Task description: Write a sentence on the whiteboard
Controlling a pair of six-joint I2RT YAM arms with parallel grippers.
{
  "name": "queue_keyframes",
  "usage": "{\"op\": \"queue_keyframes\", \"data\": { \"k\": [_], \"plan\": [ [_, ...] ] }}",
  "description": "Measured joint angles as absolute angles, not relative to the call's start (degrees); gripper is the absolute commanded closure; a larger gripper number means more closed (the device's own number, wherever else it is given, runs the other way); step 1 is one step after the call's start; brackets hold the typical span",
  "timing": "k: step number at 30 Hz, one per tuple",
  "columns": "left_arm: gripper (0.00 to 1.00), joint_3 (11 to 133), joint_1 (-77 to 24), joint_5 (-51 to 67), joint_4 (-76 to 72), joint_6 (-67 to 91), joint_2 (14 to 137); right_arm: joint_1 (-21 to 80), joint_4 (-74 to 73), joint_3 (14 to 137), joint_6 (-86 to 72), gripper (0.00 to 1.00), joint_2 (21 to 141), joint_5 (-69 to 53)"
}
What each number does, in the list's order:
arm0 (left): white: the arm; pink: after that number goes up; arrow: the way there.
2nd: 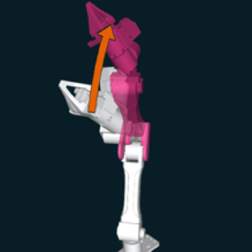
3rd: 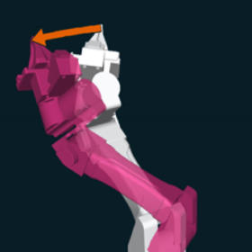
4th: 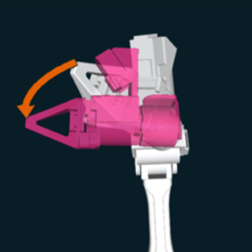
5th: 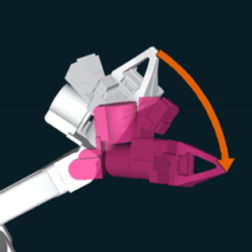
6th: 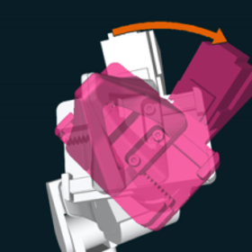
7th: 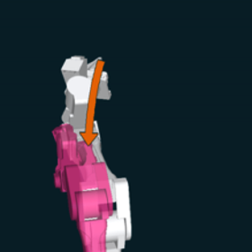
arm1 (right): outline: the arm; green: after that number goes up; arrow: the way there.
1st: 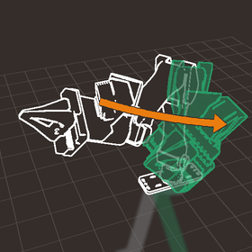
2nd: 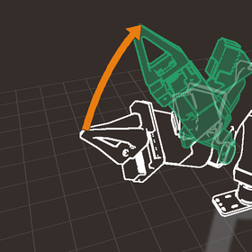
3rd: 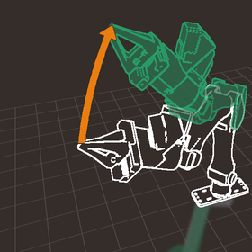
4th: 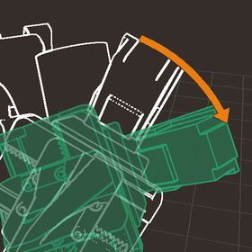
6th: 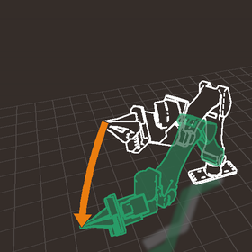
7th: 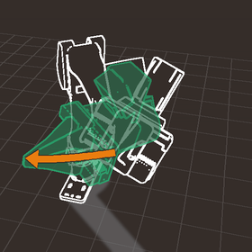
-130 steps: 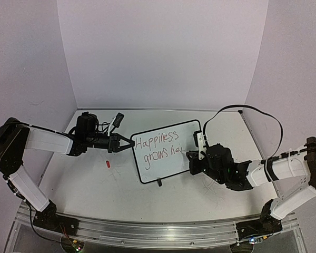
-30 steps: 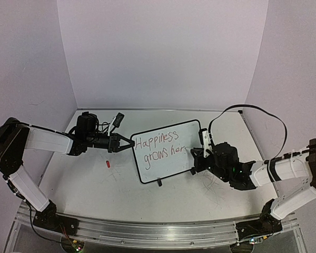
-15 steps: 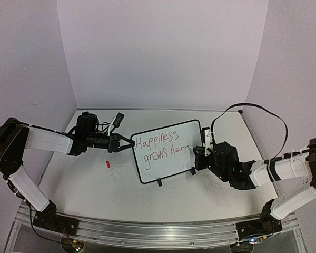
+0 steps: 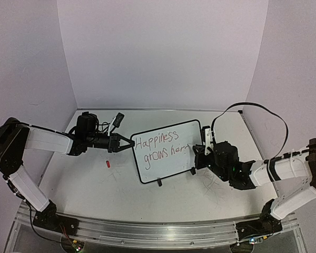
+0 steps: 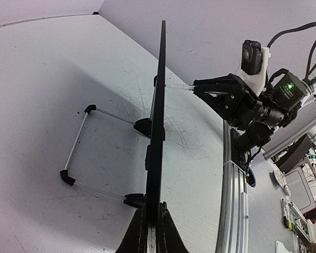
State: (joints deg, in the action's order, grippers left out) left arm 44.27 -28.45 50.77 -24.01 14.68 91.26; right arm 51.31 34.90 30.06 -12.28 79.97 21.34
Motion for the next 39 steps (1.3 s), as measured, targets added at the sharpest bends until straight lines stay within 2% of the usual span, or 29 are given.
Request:
{"op": "queue_keyframes", "data": {
  "k": [39],
  "plan": [
    [1.00,44.27,-28.45,50.78,-24.01,14.71,91.26,51.46,33.31,30.22,-14.99,1.00,80.55,17.89]
  ]
}}
